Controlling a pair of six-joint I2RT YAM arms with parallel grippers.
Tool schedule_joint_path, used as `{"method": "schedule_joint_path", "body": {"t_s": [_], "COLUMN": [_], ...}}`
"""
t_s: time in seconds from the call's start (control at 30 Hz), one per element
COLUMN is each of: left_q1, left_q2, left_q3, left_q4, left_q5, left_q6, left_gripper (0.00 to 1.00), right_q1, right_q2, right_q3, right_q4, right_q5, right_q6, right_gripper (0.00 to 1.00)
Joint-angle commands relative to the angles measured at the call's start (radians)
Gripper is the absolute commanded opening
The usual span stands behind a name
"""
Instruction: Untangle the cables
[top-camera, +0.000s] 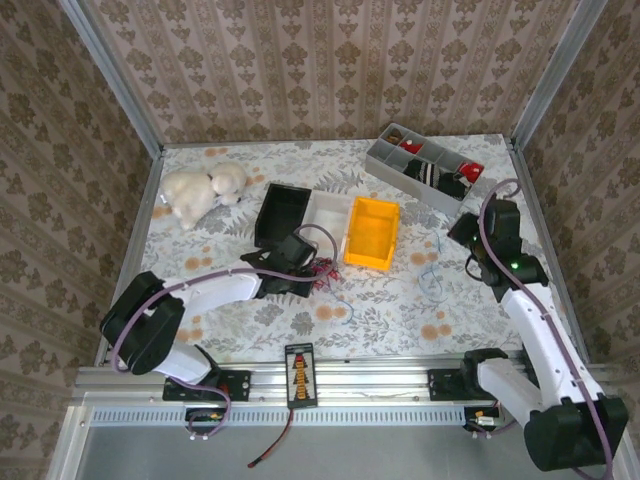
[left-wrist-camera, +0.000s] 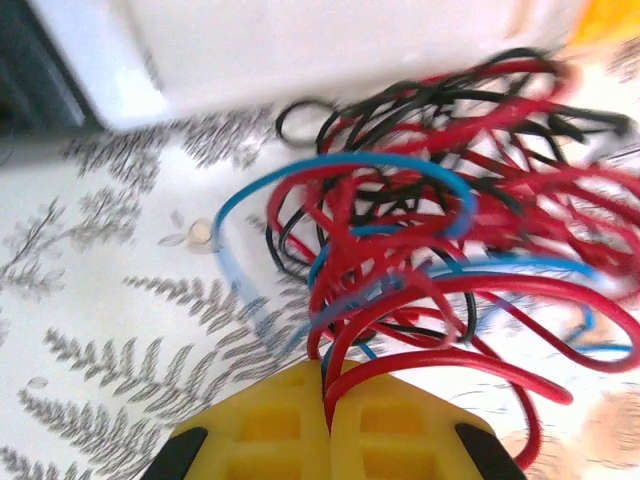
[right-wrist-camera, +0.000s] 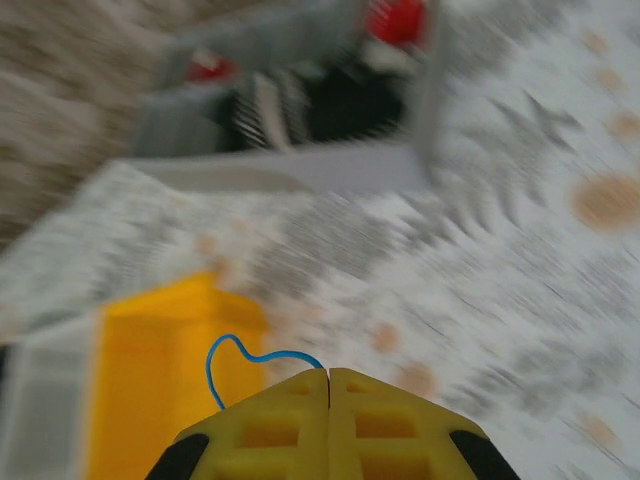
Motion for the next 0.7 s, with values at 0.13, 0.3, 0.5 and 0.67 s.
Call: {"method": "schedule_joint_path", "body": {"t_s": [0.13,0.3,0.5,0.67], "left_q1": [0.032,0.102,0.125,0.124], "left_q2": [-0.006,0.078,0.124,0.130], "left_q3": [0.032,0.097,0.126,0.134], "left_q4": [0.051,-0.026,-0.023,-0.028], "left_q5": [0.020,-0.044,-0.035,-0.031], "left_q6": [0.028,-0.083,-0.105,-0.102], "left_gripper": [0.00,0.00,0.00,0.00], "right_q1": [0.161,0.220,0.265,0.293], "right_q2": [0.023,0.098,0.195,0.248], "right_q3": [0.280,0.410,0.493,0.439], "right_q4": [0.173,0.236,0.247,0.248], "right_q5": [0.028,0.041,0.020,0.020], "right_q6": [-0.091,-0.090,-0.095,-0.077], "right_gripper": [0.00,0.00,0.00,0.00]}}
